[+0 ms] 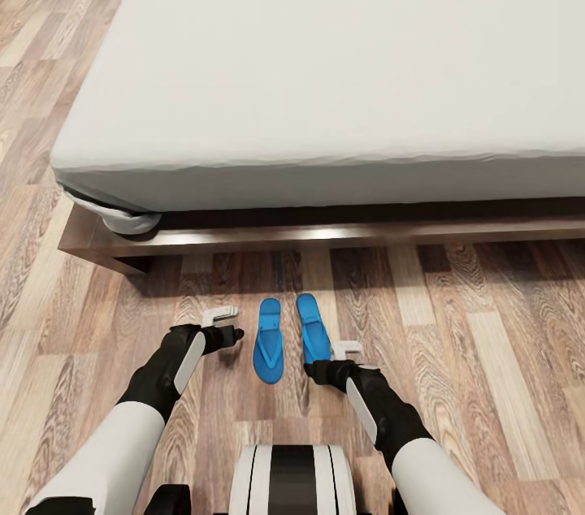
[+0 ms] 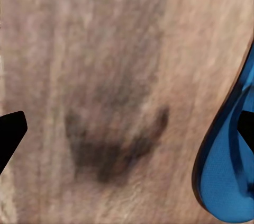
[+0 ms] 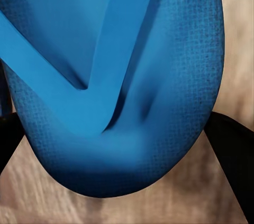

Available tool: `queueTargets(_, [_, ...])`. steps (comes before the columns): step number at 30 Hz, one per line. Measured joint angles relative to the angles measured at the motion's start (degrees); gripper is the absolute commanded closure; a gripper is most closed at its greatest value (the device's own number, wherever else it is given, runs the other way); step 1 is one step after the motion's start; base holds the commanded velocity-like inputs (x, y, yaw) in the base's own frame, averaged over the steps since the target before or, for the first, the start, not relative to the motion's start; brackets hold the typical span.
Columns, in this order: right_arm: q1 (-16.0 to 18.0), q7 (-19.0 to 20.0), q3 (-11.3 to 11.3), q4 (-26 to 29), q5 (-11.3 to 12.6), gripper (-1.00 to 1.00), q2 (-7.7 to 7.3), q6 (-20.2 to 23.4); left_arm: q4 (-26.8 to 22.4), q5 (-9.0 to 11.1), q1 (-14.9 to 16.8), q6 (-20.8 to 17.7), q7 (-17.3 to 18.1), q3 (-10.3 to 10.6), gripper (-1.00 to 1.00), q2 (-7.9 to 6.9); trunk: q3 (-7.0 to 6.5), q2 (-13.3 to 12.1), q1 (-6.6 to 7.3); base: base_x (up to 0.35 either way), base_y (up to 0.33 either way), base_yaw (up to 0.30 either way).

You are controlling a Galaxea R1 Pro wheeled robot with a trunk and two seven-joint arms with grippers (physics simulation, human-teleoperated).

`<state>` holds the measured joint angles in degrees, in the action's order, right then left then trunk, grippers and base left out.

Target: In the bedroom, move the book from the bed onto either nightstand, and place the two sandals side by side next to the bed.

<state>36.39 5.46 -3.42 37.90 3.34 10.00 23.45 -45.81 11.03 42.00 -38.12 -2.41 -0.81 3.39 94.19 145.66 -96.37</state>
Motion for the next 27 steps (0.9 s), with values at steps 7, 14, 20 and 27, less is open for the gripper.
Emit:
queueTargets(7, [0.00, 0.01, 0.00, 0.11, -0.06, 1.00, 0.00, -0.27, 0.06, -0.03, -0.01, 0.00, 0.00, 0.01, -1.00, 0.02, 0.00, 0.00, 0.00, 0.000, 0.000, 0.000])
queueTargets(14, [-0.01, 0.24, 0.01, 0.15, -0.11, 1.00, 0.00, -0.29, 0.00, -0.01, 0.00, 0.00, -0.02, 0.02, -1.00, 0.02, 0.22, 0.01, -0.03, 0.000, 0.000, 0.000])
queueTargets(20, [0.00, 0.08, 0.00, 0.16, -0.08, 1.00, 0.00, -0.29, 0.03, 0.05, 0.00, 0.00, 0.02, 0.02, -1.00, 0.02, 1.11, 0.07, -0.13, 0.000, 0.000, 0.000])
queueTargets(27, [0.00, 0.08, 0.00, 0.16, -0.10, 1.00, 0.00, -0.29, 0.09, 0.03, -0.01, 0.00, 0.02, 0.02, -1.00, -0.01, 1.11, 0.07, -0.13, 0.012, 0.008, 0.000])
